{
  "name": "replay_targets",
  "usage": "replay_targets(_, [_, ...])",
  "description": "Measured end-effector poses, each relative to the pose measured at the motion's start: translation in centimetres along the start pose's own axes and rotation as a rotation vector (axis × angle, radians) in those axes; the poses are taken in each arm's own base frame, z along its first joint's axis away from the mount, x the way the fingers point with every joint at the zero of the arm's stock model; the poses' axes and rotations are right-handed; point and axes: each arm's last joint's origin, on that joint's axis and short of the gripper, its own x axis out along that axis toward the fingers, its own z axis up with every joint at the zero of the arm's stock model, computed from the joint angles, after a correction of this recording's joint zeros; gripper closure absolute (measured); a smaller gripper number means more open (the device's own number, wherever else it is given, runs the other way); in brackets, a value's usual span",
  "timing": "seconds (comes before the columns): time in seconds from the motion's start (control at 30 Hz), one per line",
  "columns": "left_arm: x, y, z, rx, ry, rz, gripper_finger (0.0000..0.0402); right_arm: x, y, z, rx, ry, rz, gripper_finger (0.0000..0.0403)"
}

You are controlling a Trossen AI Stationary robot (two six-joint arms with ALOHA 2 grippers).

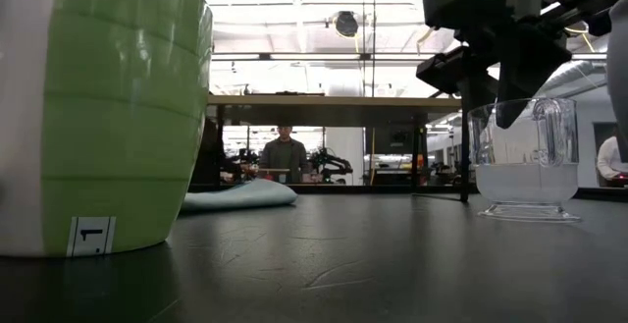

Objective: Stack small to large cups/mugs on shelf
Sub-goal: Put the transparent mug on the shelf

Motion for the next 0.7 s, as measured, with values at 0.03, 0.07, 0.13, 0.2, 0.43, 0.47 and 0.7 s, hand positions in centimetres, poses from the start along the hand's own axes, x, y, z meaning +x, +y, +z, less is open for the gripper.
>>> replay_targets(0.03, [0.0, 0.0, -0.01, 0.0, 0.001, 0.0, 0.0371, 0.0, 0.01, 0.02, -0.001, -0.002, 0.0, 0.0285])
replay_targets(0.07, [0.0, 0.0, -0.02, 0.0, 0.002, 0.0, 0.0371, 0.01, 0.01, 0.03, -0.001, -0.003, 0.0, 0.0285])
replay_targets(0.13, [0.0, 0.0, -0.06, -0.001, 0.006, 0.0, 0.0371, 0.01, 0.0, 0.03, -0.001, -0.003, 0.0, 0.0285])
replay_targets(0.2, [0.0, 0.0, -0.07, -0.002, 0.007, 0.0, 0.0371, 0.01, 0.0, 0.03, 0.0, -0.003, 0.0, 0.0285])
replay_targets(0.43, [0.0, 0.0, -0.08, -0.002, 0.008, 0.0, 0.0371, 0.01, -0.01, 0.05, -0.007, -0.006, -0.001, 0.0285])
replay_targets(0.47, [0.0, 0.0, -0.1, -0.003, 0.01, 0.0, 0.0371, 0.01, -0.01, 0.05, -0.009, -0.006, -0.001, 0.0285])
replay_targets(0.7, [0.0, 0.0, -0.12, -0.003, 0.013, 0.0, 0.0371, 0.01, -0.01, 0.05, -0.026, -0.006, -0.001, 0.0305])
